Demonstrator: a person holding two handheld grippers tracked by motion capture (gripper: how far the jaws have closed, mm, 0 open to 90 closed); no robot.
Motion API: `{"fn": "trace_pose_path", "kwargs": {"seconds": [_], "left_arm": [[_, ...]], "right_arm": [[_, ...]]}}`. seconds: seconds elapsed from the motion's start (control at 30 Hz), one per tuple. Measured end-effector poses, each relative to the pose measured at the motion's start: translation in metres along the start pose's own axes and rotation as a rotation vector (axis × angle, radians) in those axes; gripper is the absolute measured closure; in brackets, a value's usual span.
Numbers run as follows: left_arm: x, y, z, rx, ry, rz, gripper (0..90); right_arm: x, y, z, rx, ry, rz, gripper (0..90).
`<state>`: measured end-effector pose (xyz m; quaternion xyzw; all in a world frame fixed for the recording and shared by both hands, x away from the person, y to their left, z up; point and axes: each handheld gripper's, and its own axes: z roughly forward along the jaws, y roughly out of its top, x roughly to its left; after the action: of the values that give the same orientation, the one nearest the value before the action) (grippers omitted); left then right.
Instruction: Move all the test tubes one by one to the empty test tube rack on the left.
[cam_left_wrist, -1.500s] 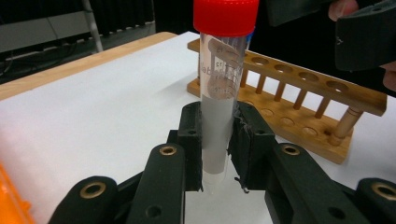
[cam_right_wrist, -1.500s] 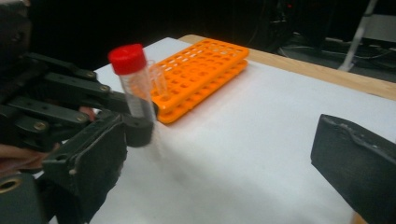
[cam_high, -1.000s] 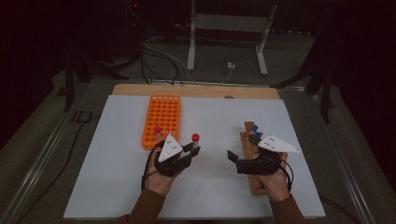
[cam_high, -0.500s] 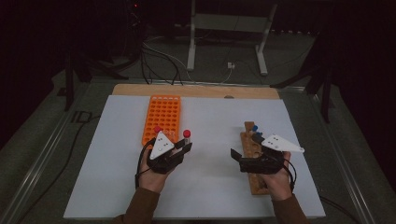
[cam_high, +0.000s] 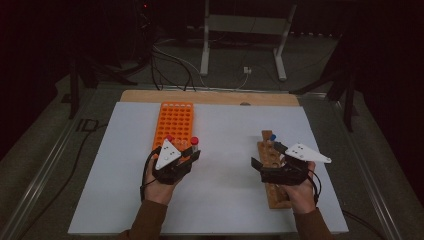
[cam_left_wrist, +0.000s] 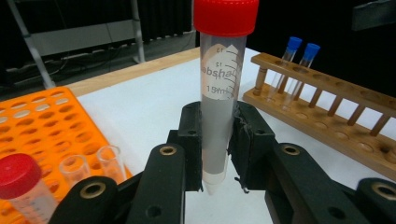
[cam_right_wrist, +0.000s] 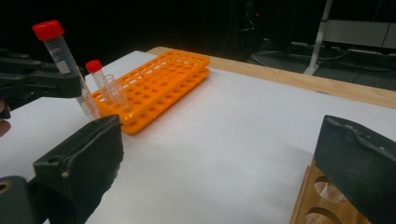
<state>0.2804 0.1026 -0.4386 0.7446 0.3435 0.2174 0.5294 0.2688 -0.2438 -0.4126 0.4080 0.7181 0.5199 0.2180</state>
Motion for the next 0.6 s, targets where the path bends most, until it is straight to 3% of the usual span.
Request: {"fn": "trace_pose_path", "kwargs": {"seconds": [0.6], "left_arm": [[0.02, -0.003, -0.011, -0.003, 0.073, -0.009, 75.3]], "right_arm": [[-0.006, 0.001, -0.005, -0.01, -0.015, 0.01, 1.7]]}}
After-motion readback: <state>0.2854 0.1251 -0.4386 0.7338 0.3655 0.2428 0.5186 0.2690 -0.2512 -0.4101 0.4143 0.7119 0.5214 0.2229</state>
